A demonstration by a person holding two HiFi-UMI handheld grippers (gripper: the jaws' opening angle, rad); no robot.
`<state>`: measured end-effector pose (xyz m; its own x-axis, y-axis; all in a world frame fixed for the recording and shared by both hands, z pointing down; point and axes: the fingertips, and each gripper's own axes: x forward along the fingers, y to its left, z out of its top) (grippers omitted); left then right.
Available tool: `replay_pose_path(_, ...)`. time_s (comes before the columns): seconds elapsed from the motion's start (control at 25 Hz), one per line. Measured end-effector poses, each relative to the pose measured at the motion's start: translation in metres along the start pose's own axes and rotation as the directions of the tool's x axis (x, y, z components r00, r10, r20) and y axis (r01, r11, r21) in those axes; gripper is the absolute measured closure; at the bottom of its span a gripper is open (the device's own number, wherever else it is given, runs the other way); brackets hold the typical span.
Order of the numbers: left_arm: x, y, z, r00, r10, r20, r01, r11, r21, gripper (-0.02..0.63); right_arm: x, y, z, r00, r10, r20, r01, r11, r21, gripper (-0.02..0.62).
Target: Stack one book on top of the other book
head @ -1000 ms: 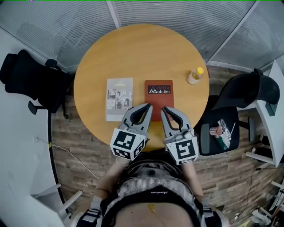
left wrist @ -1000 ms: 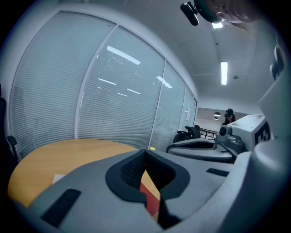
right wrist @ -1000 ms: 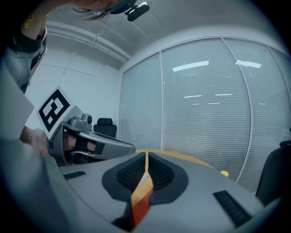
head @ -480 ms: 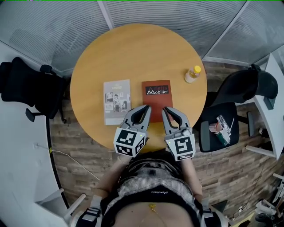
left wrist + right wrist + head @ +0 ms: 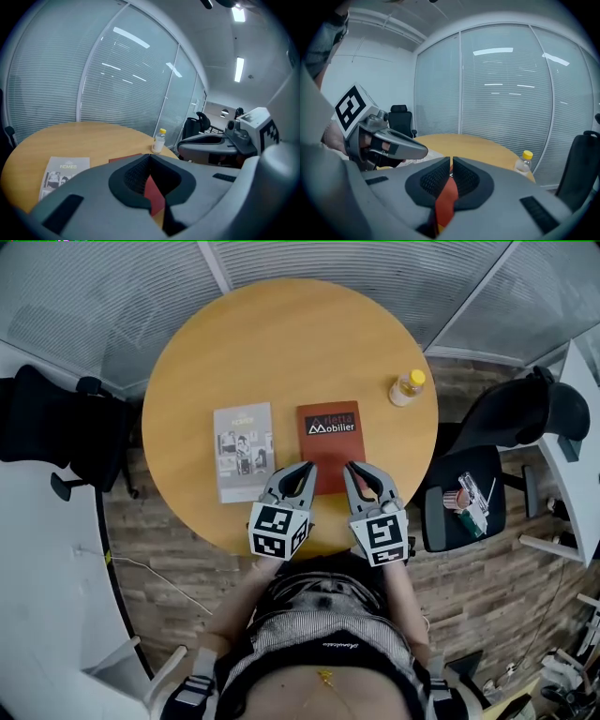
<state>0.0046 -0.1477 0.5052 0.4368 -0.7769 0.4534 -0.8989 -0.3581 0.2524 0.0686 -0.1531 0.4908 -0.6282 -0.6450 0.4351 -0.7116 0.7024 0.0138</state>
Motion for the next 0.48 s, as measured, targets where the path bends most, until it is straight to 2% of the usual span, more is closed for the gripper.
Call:
replay_pose_path(0.16, 0.006, 0.006, -0.019, 0.999, -0.006, -0.050, 0.005, 1.000, -0.027, 0.586, 0.010, 0.000, -0.021, 0.998, 0.006, -0.060, -0.007, 1.000, -0.007, 0.563)
replay_pose_path(0.48, 0.018, 0.016, -0.054, 0.990, 0.005, -0.140, -0.010, 1.000, -0.029, 0.586, 0.025, -0.004, -0.061, 0.987, 0.015, -0.160, -0.014, 1.000, 0.009, 0.563)
